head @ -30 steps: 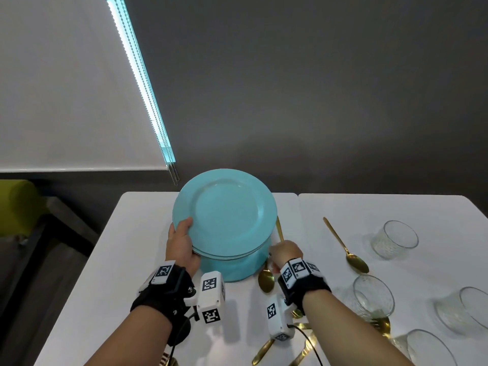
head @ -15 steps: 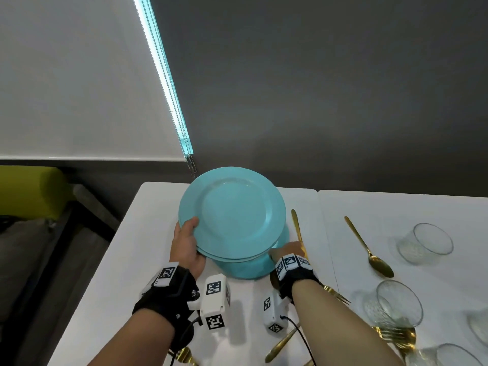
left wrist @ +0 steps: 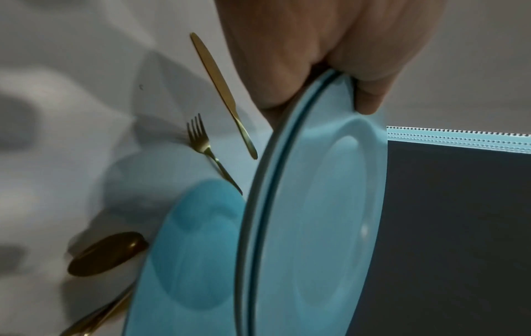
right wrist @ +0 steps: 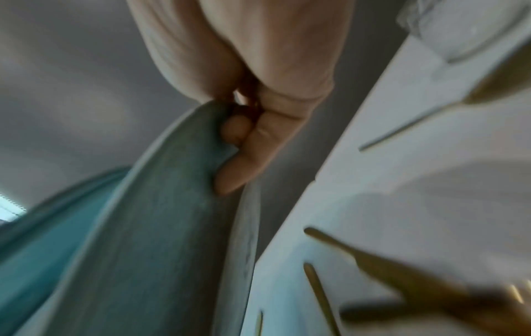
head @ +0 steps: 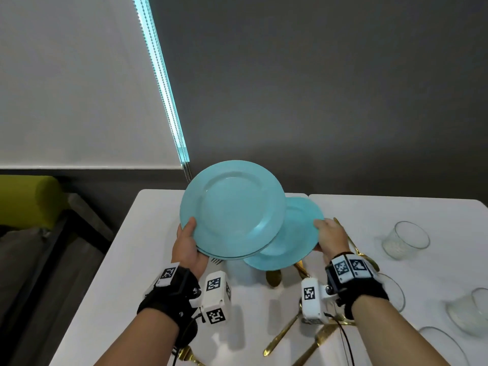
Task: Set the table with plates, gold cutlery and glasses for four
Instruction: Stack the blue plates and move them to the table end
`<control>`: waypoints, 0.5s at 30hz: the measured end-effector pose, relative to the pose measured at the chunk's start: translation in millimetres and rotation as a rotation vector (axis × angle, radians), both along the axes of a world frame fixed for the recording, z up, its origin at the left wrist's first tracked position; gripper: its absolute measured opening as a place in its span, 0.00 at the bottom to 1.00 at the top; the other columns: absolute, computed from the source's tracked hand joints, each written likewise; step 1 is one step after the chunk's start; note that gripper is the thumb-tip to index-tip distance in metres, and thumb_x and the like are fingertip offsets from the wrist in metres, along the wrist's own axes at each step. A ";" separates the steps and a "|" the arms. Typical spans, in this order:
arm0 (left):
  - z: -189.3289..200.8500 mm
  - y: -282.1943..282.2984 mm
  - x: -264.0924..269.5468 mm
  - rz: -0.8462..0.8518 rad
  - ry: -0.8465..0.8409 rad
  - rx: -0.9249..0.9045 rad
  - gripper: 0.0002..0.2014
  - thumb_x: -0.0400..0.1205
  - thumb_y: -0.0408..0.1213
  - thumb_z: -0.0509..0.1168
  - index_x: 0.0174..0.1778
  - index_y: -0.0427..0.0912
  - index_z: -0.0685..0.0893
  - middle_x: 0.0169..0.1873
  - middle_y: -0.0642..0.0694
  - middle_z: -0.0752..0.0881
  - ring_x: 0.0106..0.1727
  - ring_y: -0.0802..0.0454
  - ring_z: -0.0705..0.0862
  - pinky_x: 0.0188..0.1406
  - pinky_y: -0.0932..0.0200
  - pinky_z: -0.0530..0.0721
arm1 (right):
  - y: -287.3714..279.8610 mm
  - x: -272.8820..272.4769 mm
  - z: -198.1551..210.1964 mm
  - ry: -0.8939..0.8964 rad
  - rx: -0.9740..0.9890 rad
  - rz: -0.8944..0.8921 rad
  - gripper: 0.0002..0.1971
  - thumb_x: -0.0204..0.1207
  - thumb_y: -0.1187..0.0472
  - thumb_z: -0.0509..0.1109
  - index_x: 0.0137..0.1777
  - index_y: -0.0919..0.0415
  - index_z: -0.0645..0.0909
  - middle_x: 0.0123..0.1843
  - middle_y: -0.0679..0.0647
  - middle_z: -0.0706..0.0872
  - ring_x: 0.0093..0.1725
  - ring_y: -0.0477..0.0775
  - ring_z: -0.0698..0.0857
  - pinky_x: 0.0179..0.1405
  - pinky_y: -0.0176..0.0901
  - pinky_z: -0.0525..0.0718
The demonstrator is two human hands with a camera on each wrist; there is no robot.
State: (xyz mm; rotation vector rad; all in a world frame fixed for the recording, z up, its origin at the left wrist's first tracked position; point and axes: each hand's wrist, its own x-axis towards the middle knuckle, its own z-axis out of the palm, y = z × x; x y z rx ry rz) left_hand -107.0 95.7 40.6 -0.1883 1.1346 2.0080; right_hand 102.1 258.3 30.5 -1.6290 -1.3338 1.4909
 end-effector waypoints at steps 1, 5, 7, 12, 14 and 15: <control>2.0 0.8 0.1 0.007 -0.011 -0.009 0.20 0.86 0.37 0.56 0.75 0.47 0.71 0.65 0.43 0.81 0.55 0.45 0.84 0.56 0.45 0.82 | 4.3 10.1 8.4 -0.021 0.061 -0.043 0.11 0.75 0.57 0.60 0.36 0.62 0.78 0.48 0.69 0.85 0.46 0.66 0.85 0.49 0.69 0.86; 10.9 5.6 3.5 0.025 -0.032 -0.079 0.17 0.83 0.39 0.58 0.69 0.42 0.75 0.57 0.43 0.86 0.50 0.45 0.85 0.50 0.47 0.84 | 16.0 41.4 57.2 -0.015 0.249 -0.259 0.12 0.72 0.53 0.58 0.40 0.61 0.77 0.47 0.60 0.83 0.51 0.67 0.84 0.55 0.68 0.84; 14.7 8.2 8.5 0.016 -0.032 -0.095 0.14 0.83 0.39 0.57 0.64 0.43 0.76 0.47 0.45 0.86 0.45 0.47 0.84 0.45 0.50 0.83 | 20.8 47.9 80.3 0.094 0.293 -0.355 0.09 0.77 0.56 0.59 0.45 0.58 0.79 0.49 0.57 0.82 0.50 0.60 0.81 0.56 0.60 0.84; 17.9 12.7 21.7 -0.018 -0.029 -0.126 0.10 0.83 0.38 0.56 0.59 0.43 0.75 0.42 0.46 0.85 0.41 0.46 0.83 0.41 0.51 0.83 | 32.7 54.0 96.3 0.155 0.270 -0.409 0.09 0.82 0.58 0.58 0.50 0.59 0.78 0.52 0.56 0.80 0.52 0.59 0.81 0.57 0.61 0.84; 18.8 14.8 22.6 -0.014 -0.016 -0.129 0.10 0.83 0.38 0.56 0.58 0.43 0.75 0.41 0.46 0.84 0.40 0.46 0.82 0.39 0.52 0.82 | 34.7 57.5 93.5 0.102 0.299 -0.449 0.13 0.82 0.58 0.57 0.60 0.63 0.79 0.52 0.56 0.79 0.52 0.58 0.80 0.57 0.57 0.84; 19.1 16.0 22.4 -0.012 0.001 -0.134 0.10 0.83 0.38 0.55 0.58 0.44 0.75 0.42 0.47 0.84 0.40 0.47 0.82 0.39 0.53 0.82 | 36.1 59.8 93.3 0.091 0.328 -0.474 0.15 0.82 0.58 0.57 0.61 0.64 0.78 0.52 0.55 0.79 0.51 0.56 0.79 0.55 0.53 0.82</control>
